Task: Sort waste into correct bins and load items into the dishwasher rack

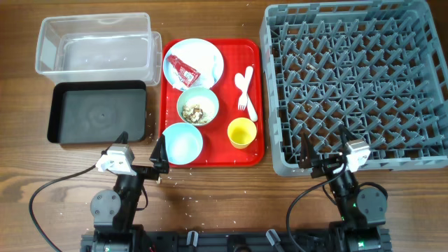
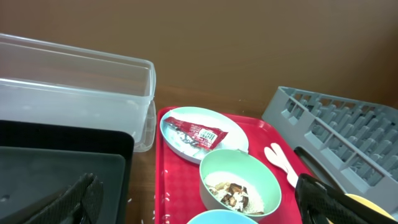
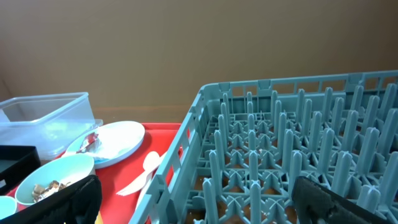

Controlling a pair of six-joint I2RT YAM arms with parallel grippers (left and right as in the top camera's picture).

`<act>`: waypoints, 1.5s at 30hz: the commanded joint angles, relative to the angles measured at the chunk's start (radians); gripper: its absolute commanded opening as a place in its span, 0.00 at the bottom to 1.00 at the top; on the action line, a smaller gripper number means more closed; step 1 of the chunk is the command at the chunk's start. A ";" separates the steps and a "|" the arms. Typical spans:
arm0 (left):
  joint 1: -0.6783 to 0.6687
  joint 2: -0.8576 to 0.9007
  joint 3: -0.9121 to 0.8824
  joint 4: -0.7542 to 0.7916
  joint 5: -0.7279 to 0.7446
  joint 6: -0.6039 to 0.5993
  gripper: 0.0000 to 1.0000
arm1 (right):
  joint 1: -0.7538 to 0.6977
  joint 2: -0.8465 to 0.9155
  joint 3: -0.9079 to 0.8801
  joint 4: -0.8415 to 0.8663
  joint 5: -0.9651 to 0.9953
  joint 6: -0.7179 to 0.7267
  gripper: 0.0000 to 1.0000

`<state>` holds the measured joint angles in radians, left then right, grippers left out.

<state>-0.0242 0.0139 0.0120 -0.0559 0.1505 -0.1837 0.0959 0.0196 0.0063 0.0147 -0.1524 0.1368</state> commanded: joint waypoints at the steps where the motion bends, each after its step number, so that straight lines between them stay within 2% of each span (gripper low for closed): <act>1: 0.007 -0.007 -0.006 0.014 0.050 0.019 1.00 | 0.005 0.003 -0.001 0.027 0.006 -0.005 1.00; 8: 0.007 -0.007 -0.006 0.068 0.210 0.016 1.00 | 0.005 0.003 -0.001 0.050 -0.042 -0.005 1.00; 12: 0.007 -0.007 -0.003 0.117 0.218 -0.119 1.00 | 0.005 0.003 0.002 0.064 -0.068 -0.005 1.00; 13: 0.006 -0.007 0.000 0.117 0.227 -0.120 1.00 | 0.005 0.003 0.009 0.064 -0.071 -0.002 1.00; 18: 0.007 -0.007 0.108 0.101 0.250 -0.120 1.00 | 0.005 0.003 0.089 0.066 -0.079 -0.003 1.00; 22: 0.007 0.040 0.243 0.013 0.249 -0.116 1.00 | 0.005 0.017 0.167 0.021 -0.082 -0.005 1.00; 28: 0.007 0.374 0.514 -0.106 0.250 -0.109 1.00 | 0.005 0.231 0.357 -0.027 -0.087 -0.006 1.00; 30: 0.007 0.508 0.637 -0.195 0.249 -0.107 1.00 | 0.005 0.329 0.444 -0.066 -0.090 -0.006 1.00; 34: 0.006 0.738 0.853 -0.363 0.248 -0.024 1.00 | 0.005 0.512 0.629 -0.203 -0.098 -0.007 1.00; 36: 0.007 0.881 0.982 -0.456 0.239 0.014 1.00 | 0.005 0.621 0.758 -0.312 -0.098 -0.014 1.00; 39: 0.006 1.113 1.185 -0.624 0.207 0.024 1.00 | 0.005 0.758 0.924 -0.451 -0.119 -0.109 1.00; 45: -0.012 1.584 1.609 -0.960 0.179 0.099 1.00 | 0.005 1.067 1.266 -0.798 -0.120 -0.137 1.00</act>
<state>-0.0254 1.4384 1.4624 -0.9321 0.3496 -0.1570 0.0959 0.9821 1.1580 -0.6956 -0.2573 0.0303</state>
